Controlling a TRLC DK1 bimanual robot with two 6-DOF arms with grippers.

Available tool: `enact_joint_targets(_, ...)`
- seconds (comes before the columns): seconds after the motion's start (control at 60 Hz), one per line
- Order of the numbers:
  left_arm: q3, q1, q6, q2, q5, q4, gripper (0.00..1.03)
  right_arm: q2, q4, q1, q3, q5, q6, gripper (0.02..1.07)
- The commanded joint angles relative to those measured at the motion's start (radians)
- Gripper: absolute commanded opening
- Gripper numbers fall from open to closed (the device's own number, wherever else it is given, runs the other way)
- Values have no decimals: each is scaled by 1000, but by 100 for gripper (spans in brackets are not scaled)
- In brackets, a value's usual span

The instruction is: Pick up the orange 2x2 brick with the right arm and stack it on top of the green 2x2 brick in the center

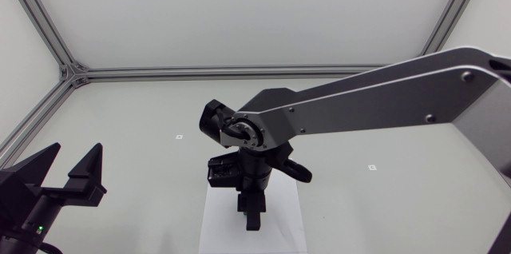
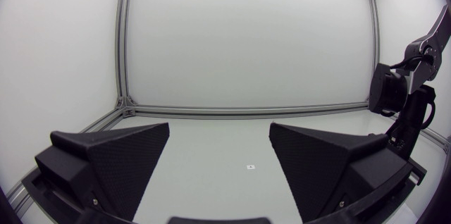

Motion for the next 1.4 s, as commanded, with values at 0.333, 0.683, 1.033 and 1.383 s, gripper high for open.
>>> enact_joint_targets(0.333, -41, 2, 13, -8, 4, -15, 99, 51, -30, -16, -26, 5, -31, 24)
enact_joint_targets(0.683, -41, 2, 13, -8, 6, -14, 99, 38, -30, -15, -21, 11, -19, 47)
enact_joint_targets(1.033, -41, 2, 13, -8, 4, -14, 99, 29, -31, -16, -12, 11, -16, 50)
enact_joint_targets(1.383, -41, 2, 13, -8, 4, -15, 99, 31, -25, -19, -12, 9, -16, 50)
